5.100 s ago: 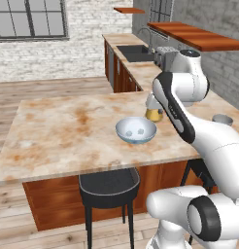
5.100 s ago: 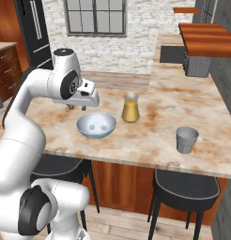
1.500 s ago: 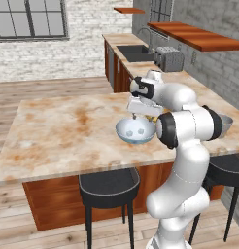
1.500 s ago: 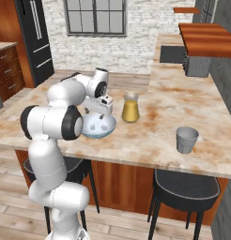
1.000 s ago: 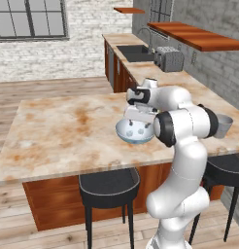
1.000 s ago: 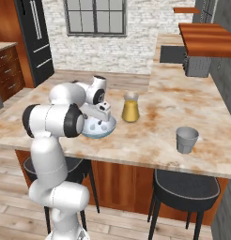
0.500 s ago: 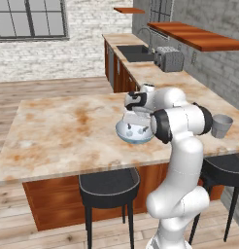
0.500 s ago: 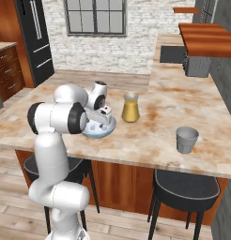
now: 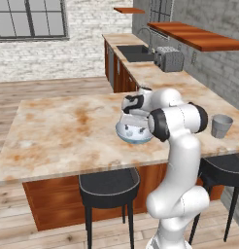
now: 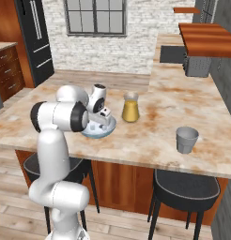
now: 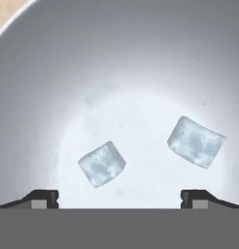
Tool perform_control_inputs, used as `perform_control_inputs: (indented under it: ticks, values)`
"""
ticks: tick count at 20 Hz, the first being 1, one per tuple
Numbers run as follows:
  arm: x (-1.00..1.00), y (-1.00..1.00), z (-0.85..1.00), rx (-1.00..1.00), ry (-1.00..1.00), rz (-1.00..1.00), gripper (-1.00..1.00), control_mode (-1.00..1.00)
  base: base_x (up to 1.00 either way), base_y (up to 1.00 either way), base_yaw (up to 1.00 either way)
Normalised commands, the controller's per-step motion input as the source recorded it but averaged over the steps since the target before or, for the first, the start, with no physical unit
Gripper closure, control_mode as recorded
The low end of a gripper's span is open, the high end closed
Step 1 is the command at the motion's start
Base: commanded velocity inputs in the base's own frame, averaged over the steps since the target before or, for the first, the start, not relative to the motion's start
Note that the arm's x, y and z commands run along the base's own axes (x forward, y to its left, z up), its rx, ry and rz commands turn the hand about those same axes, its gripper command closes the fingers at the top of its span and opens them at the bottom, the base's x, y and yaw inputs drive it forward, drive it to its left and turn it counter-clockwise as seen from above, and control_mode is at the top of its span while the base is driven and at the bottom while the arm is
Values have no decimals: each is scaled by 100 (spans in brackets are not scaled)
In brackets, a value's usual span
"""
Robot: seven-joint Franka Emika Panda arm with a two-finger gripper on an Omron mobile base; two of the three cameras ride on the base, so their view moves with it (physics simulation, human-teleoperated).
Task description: There are two ice cubes in the ice bowl. Place both ice cubes in the glass cup.
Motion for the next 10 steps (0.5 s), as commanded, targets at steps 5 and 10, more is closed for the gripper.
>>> perform_control_inputs:
  ticks: [5,10]
  values:
    - [25,19,-19,0,0,0,-100,-100,0,0,0]
    - [24,8,-19,0,0,0,-100,-100,0,0,0]
